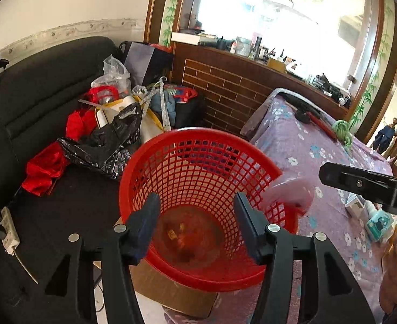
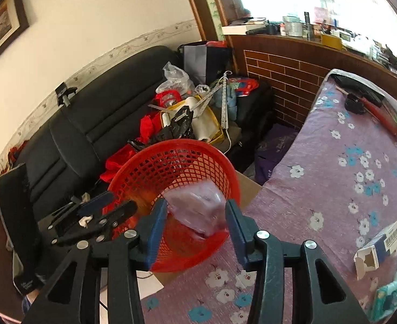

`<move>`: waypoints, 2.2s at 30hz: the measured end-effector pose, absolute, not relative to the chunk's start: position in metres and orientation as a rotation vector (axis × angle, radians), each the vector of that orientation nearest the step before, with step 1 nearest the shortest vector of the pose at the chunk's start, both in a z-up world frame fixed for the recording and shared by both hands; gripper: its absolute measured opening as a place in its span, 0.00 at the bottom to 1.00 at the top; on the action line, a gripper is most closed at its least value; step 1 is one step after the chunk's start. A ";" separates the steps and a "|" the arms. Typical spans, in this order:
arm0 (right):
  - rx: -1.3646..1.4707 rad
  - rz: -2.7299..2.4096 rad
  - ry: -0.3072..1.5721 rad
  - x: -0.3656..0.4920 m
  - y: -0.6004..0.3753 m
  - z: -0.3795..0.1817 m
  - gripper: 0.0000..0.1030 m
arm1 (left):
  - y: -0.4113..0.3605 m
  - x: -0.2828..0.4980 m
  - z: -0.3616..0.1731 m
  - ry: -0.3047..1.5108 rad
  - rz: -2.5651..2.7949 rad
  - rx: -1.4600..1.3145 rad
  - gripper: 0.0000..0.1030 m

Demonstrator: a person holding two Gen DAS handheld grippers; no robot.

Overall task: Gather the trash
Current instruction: 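Carry the wrapper and bag to the red basket and release both, then return both tools to the bed and approach the orange box and yellow lid, then grasp the orange ointment box with the left gripper while the right grasps the yellow lid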

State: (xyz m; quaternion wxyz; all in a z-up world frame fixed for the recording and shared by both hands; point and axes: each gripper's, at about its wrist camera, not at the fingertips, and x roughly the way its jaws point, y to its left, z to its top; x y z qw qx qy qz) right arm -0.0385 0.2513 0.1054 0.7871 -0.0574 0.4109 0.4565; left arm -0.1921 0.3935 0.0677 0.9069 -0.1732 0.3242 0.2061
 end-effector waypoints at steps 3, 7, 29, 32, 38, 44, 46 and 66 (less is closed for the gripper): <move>-0.101 0.971 0.876 -0.038 0.232 0.111 0.48 | 0.387 -0.197 0.072 0.654 0.419 -0.360 0.59; -0.088 0.929 0.831 -0.050 0.189 0.120 0.52 | 0.360 -0.206 0.080 0.626 0.375 -0.333 0.66; 0.181 0.406 0.719 -0.087 -0.168 0.099 0.55 | 0.040 -0.153 0.082 0.654 -0.232 0.103 0.90; 0.233 0.358 0.730 -0.085 -0.200 0.093 0.55 | 0.002 -0.135 0.074 0.699 -0.311 0.180 0.91; 0.294 0.319 0.749 -0.081 -0.235 0.084 0.55 | -0.039 -0.089 0.053 0.800 -0.391 0.280 0.91; 0.316 0.302 0.802 -0.063 -0.248 0.072 0.54 | -0.061 -0.057 0.029 0.863 -0.389 0.389 0.91; 0.326 0.303 0.824 -0.054 -0.251 0.070 0.54 | -0.064 -0.049 0.023 0.881 -0.389 0.381 0.91; 0.163 0.202 1.055 0.042 -0.206 0.024 0.29 | -0.047 -0.059 0.017 0.902 -0.316 0.216 0.46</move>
